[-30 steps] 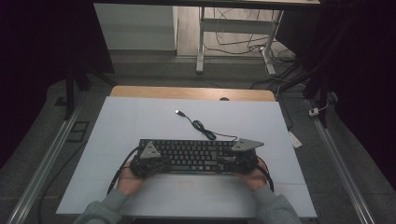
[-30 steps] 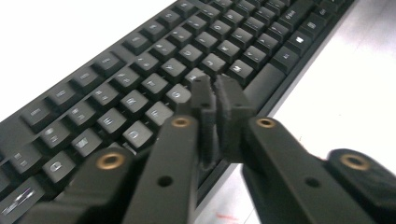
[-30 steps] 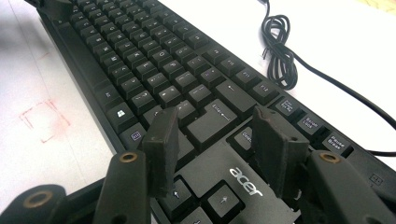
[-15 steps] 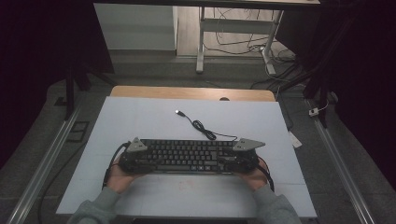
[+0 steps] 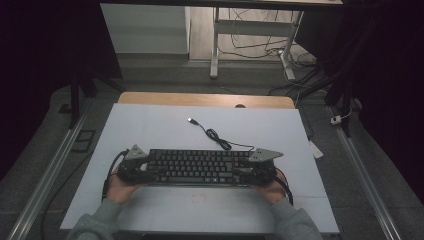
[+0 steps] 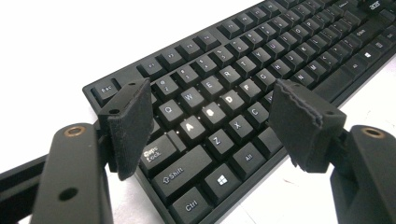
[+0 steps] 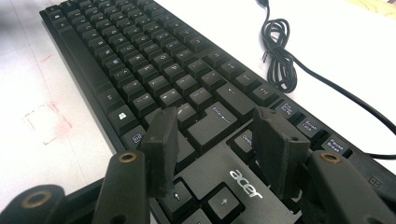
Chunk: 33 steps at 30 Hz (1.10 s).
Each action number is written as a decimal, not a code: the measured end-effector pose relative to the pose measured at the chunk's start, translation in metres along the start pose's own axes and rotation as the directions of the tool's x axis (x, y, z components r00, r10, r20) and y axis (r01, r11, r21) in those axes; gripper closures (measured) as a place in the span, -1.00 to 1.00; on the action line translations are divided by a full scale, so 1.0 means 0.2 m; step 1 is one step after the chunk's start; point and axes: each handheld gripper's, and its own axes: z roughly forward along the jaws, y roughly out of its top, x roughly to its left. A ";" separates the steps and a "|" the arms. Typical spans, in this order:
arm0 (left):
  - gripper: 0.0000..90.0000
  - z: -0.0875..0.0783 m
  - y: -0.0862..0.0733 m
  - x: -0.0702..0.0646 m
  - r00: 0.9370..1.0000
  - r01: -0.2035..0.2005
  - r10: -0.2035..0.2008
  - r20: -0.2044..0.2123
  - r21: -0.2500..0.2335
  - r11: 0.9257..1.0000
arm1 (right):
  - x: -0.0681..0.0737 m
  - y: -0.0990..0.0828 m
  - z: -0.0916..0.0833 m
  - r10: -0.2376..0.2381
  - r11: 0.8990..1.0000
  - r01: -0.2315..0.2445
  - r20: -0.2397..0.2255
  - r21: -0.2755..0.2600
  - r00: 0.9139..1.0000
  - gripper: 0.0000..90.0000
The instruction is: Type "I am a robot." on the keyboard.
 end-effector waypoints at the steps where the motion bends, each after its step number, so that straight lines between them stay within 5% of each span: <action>1: -0.32 0.00 0.00 0.00 1.000 -0.001 0.001 -0.002 0.001 1.000 | 0.00 0.00 0.00 0.000 1.000 0.000 0.000 0.000 1.000 0.15; 15: -0.20 -0.02 0.01 0.00 1.000 -0.020 0.020 -0.012 0.001 1.000 | 0.01 0.00 0.00 0.001 1.000 -0.001 0.002 0.001 1.000 0.15; 24: -0.05 -0.01 0.12 0.04 0.999 -0.045 0.045 0.002 0.072 0.996 | 0.01 0.00 -0.01 0.006 1.000 -0.006 0.004 -0.007 1.000 0.15; 33: 0.44 0.04 0.14 0.06 0.996 -0.090 0.085 0.041 0.132 0.987 | 0.00 0.00 -0.01 0.007 1.000 -0.007 0.007 0.000 1.000 0.14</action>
